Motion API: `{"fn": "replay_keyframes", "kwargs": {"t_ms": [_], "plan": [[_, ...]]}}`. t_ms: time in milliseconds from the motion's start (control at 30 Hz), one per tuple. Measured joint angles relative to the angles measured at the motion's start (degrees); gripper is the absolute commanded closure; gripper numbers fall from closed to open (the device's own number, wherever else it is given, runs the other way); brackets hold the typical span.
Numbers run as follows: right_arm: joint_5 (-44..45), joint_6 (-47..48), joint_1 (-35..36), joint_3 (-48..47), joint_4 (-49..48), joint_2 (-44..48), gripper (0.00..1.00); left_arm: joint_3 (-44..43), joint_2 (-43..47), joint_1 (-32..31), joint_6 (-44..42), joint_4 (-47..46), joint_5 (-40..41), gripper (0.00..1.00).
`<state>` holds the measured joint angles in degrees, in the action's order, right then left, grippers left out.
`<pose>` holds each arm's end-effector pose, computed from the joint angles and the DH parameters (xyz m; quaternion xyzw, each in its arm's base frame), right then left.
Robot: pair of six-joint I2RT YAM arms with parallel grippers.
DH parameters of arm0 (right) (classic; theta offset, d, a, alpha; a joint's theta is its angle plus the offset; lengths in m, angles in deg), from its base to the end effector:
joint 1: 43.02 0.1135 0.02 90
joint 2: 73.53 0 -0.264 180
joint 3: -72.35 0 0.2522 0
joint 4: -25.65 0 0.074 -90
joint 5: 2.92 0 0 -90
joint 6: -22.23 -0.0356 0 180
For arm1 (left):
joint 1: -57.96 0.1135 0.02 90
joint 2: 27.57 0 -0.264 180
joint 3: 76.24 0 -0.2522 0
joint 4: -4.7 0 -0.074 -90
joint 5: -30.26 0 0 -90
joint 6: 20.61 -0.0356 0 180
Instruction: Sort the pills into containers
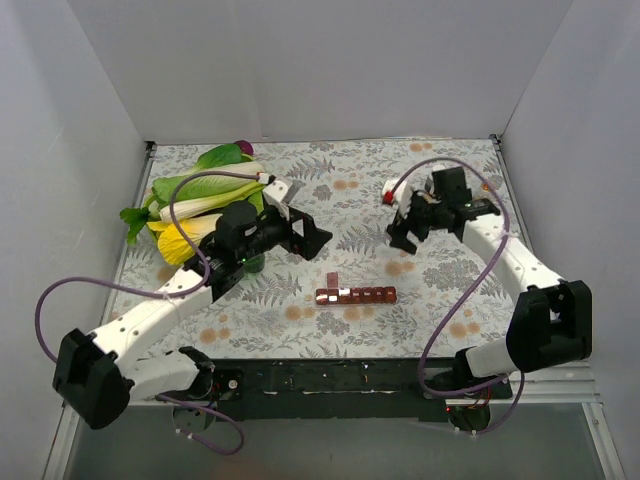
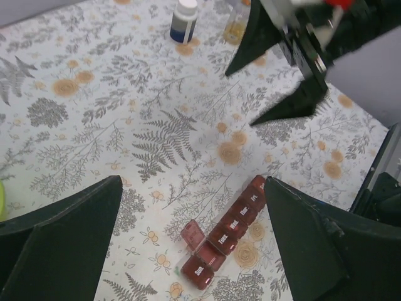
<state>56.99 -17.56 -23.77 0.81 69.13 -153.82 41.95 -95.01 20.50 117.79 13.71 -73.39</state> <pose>0.2669 0.1121 0.2525 -0.5896 0.7031 0.1533 0.3668 0.2130 -0.1738 0.3051 -0.0026 0.7892 -0.4822 0.3803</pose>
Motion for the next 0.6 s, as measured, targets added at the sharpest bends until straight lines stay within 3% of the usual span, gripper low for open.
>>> {"fn": "replay_keyframes", "kwargs": {"t_ms": [200, 433, 600], "plan": [[8.35, -17.64, -10.97, -17.57, -3.15, -6.69, 0.11, 1.77, 13.0, 0.33, 0.15, 3.67, -0.48, 0.02], [22.8, -32.94, -12.59, -36.26, -2.49, -26.05, 0.12, 6.75, 21.16, 0.33, 2.01, 7.26, -2.29, 0.02], [27.91, -38.23, -15.58, -43.43, -0.2, -37.33, 0.14, 8.2, 23.26, 0.33, 2.69, 9.2, -2.21, 0.02]]}}
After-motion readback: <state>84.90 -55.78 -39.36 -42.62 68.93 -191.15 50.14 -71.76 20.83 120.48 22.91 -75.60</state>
